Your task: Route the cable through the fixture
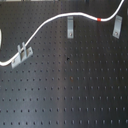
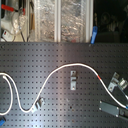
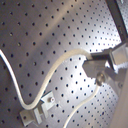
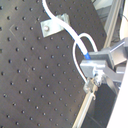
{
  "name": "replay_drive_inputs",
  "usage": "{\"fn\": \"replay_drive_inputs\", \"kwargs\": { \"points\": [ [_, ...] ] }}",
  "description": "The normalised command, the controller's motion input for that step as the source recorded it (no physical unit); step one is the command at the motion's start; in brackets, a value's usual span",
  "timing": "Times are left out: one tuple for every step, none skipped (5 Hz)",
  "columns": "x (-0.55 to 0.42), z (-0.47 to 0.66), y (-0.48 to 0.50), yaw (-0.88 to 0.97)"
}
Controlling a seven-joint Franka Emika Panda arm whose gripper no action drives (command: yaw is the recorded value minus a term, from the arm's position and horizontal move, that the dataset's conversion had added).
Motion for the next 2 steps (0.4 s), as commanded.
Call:
{"fn": "replay_drive_inputs", "kwargs": {
  "points": [
    [-0.398, -0.01, 0.272, 0.00],
    [-0.203, 0.00, 0.161, 0.00]
  ]
}}
